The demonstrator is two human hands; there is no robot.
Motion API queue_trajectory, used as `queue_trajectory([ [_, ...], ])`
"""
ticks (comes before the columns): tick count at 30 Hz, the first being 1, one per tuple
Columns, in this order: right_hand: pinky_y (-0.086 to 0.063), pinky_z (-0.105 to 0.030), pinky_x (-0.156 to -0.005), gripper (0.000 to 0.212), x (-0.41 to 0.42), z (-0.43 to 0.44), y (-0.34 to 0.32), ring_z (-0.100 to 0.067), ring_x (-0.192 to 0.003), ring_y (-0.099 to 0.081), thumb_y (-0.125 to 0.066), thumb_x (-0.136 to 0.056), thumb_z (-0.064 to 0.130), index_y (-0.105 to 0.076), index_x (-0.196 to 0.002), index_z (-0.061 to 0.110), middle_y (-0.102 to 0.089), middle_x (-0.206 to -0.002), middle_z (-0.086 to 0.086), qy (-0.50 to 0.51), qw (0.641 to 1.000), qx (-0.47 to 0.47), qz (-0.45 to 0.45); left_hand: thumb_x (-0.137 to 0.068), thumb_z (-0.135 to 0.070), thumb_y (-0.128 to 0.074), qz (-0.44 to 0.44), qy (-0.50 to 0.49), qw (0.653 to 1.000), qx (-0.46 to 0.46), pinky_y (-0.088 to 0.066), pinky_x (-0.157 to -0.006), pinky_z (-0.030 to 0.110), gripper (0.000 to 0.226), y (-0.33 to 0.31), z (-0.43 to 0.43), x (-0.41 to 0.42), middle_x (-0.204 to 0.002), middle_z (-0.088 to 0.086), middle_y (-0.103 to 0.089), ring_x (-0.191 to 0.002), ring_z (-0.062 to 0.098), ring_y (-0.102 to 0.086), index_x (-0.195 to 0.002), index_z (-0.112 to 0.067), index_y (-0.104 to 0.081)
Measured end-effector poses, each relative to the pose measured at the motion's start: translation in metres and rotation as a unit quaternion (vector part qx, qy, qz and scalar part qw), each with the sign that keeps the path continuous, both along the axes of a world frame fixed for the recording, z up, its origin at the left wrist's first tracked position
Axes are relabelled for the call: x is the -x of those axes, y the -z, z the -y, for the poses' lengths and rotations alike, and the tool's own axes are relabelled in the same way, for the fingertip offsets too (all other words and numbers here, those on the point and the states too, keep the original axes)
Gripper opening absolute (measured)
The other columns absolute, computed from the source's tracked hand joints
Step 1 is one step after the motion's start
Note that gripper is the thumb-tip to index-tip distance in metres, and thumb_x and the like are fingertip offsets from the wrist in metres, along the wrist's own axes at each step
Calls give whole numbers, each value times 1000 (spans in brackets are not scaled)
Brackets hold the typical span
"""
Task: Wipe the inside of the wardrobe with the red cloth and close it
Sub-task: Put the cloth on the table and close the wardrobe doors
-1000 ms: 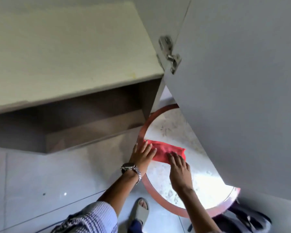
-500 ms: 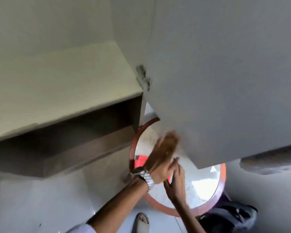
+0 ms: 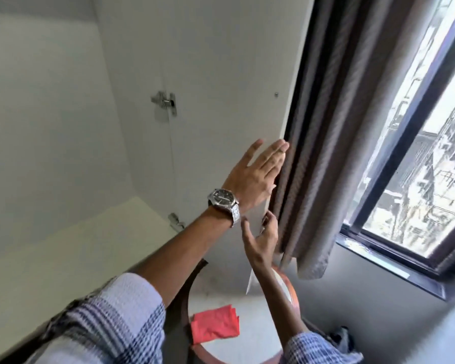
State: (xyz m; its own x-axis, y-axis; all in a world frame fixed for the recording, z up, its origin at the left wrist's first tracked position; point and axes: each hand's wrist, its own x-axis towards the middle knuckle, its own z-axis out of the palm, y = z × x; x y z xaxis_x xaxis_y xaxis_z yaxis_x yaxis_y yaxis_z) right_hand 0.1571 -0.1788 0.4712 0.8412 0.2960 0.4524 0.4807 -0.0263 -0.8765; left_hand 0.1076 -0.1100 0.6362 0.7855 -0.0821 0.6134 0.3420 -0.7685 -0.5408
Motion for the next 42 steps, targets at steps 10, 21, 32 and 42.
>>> queue_trajectory([
  [10,-59,-36,-91,47,127,-37,21,-13,-106,-64,-59,-98,51,-51,-136,24,-58,-126,5,-280,914,76,285,-96,-45,-54,223,-169,959,46,0,-128,48,84,60,-42,184,-169,9,0,-157,24,-1,-158,-5,-13],
  [21,-24,-65,-121,140,211,-226,-10,-44,-154,-3,-95,-56,50,-6,-161,22,1,-165,-26,-336,767,235,494,-84,-86,-36,102,-403,908,49,-10,-113,79,101,38,-195,350,-170,-4,6,-157,29,1,-161,-25,-9],
  [32,0,-64,-125,139,232,-292,5,-37,-156,14,-91,-70,44,13,-161,26,11,-169,-18,-314,787,249,470,-79,-92,-36,90,-368,924,44,-6,-119,72,109,38,-285,371,-170,1,7,-157,33,0,-160,-26,-3],
  [42,-36,-67,-112,100,245,-251,-25,-43,-156,-7,-71,-91,11,-1,-162,18,7,-167,-25,-242,779,307,490,-88,-65,-57,35,-459,878,135,-11,-119,70,96,7,-198,356,-170,-1,-7,-157,27,-5,-160,-21,-11],
])
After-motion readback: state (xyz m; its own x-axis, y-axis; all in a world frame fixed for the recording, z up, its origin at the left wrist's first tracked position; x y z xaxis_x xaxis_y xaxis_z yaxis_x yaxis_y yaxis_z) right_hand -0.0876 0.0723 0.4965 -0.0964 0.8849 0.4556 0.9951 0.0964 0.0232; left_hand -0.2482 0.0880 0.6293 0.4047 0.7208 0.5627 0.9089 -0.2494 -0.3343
